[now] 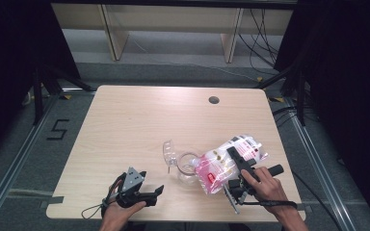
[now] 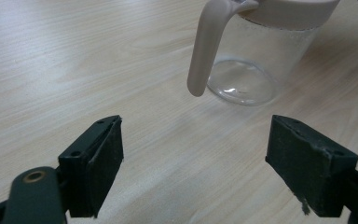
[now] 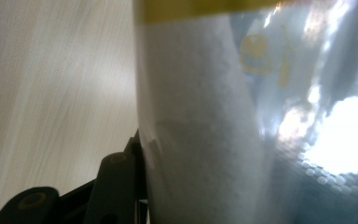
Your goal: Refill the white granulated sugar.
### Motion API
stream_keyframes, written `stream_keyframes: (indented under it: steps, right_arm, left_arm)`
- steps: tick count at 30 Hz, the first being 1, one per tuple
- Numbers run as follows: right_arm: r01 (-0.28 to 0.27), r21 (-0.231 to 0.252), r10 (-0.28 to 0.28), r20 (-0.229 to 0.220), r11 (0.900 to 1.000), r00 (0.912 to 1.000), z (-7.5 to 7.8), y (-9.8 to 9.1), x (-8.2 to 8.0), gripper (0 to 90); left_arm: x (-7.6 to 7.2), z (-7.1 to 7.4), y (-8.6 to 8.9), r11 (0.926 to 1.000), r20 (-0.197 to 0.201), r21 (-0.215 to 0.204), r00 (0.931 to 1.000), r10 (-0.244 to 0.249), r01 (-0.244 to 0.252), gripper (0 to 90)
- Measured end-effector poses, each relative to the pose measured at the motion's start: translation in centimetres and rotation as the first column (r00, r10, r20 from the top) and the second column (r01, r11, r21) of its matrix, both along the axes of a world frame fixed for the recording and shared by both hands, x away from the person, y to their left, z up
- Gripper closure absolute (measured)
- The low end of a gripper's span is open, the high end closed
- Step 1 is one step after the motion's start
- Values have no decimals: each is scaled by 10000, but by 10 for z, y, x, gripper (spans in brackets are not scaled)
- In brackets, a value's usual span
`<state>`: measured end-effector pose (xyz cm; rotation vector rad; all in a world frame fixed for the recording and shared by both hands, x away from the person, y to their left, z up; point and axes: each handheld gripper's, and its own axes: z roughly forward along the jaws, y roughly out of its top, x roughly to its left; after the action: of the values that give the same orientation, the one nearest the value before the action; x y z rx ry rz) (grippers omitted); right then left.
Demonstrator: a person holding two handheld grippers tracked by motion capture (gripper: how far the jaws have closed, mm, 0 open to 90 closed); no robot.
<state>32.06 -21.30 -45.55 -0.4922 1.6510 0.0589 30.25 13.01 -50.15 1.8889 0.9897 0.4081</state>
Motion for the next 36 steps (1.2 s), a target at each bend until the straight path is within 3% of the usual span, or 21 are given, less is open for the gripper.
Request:
stream_keyframes:
  steps: [10,11,13,20,24,25,30,36]
  right_arm:
    - [119,-13,-119,-143,9999,9998,0,0,-1,579]
    - [320,136,-316,-306,9994,9990,-2,0,-1,580]
    - [257,-50,-258,-176,9997,9995,0,0,-1,580]
    - [468,276,-460,-274,9985,9986,-3,-1,-3,583]
    - [234,-258,-236,-53,9994,9997,1,1,-2,584]
    - [412,-92,-413,-132,9991,9991,0,1,-3,585]
    - [221,-314,-222,-39,9993,9997,2,2,-2,587]
    - [121,-252,-121,3,9996,9999,2,1,-1,589]
  left_arm:
    - [0,0,0,10000,-9,-5,10000,6,-6,181]
    - [-1,0,0,10000,-27,-21,10000,31,-31,181]
    - [-1,0,0,10000,-26,-24,10000,29,-29,181]
    - [0,0,0,10000,-10,8,10000,-1,1,181]
    - [-1,0,0,10000,-36,-29,10000,52,-53,181]
    - [-1,0,0,10000,-20,-9,10000,54,-54,181]
    - [0,0,0,10000,-3,17,10000,11,-11,181]
    - [0,0,0,10000,-17,2,10000,53,-53,178]
